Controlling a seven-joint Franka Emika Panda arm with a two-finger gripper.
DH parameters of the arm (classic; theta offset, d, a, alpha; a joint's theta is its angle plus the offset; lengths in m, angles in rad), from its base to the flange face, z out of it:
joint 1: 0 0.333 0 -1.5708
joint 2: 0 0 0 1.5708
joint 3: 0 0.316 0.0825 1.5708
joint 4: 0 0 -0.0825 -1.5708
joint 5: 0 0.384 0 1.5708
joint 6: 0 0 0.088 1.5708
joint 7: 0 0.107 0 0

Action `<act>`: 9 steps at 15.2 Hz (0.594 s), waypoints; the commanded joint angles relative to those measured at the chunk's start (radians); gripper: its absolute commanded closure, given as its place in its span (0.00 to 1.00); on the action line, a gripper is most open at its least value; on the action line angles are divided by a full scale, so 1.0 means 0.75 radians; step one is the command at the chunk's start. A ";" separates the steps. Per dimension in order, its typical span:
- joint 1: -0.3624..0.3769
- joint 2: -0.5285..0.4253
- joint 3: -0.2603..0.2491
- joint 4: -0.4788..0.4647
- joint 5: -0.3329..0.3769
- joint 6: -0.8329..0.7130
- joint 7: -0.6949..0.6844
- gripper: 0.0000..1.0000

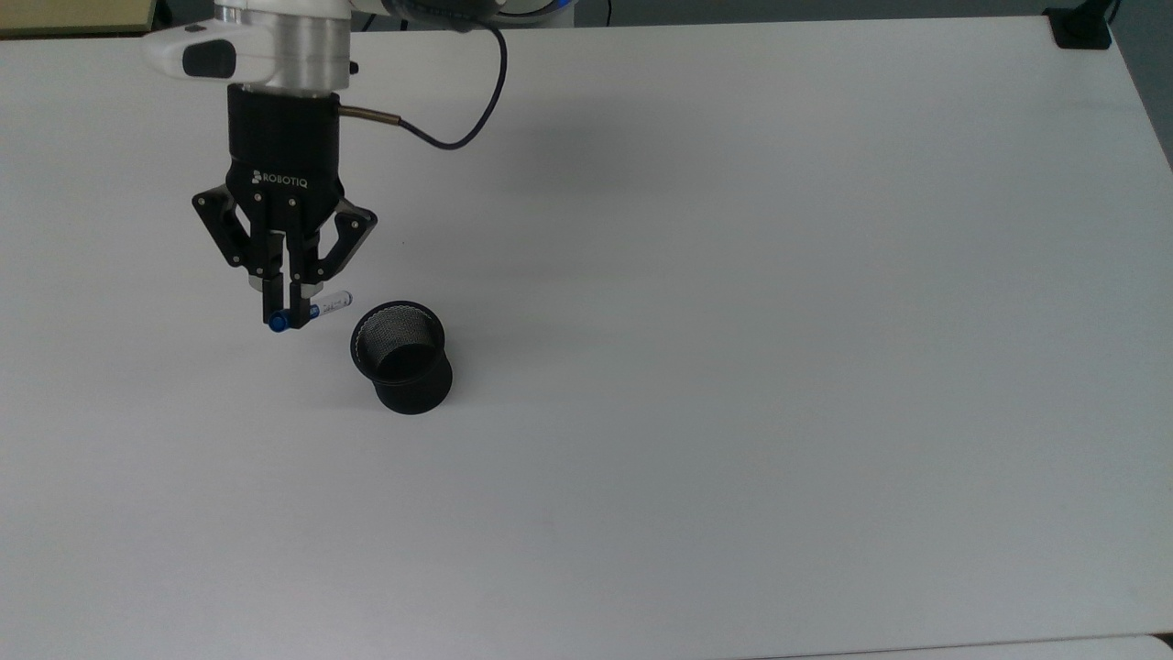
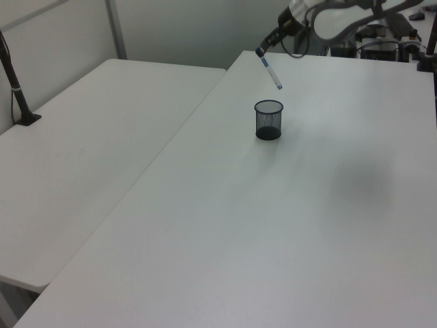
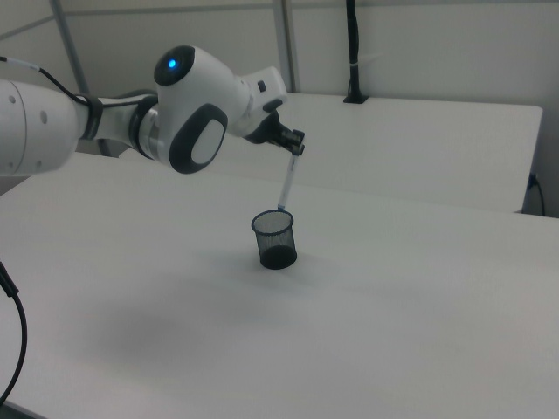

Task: Insert the marker
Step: 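Lower the marker into the cup and open the gripper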

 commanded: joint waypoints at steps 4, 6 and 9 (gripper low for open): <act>0.053 0.128 0.059 0.004 0.020 0.064 0.074 0.97; 0.055 0.124 0.059 -0.004 0.020 0.062 0.074 0.96; 0.057 0.141 0.057 -0.030 0.003 0.064 0.062 0.96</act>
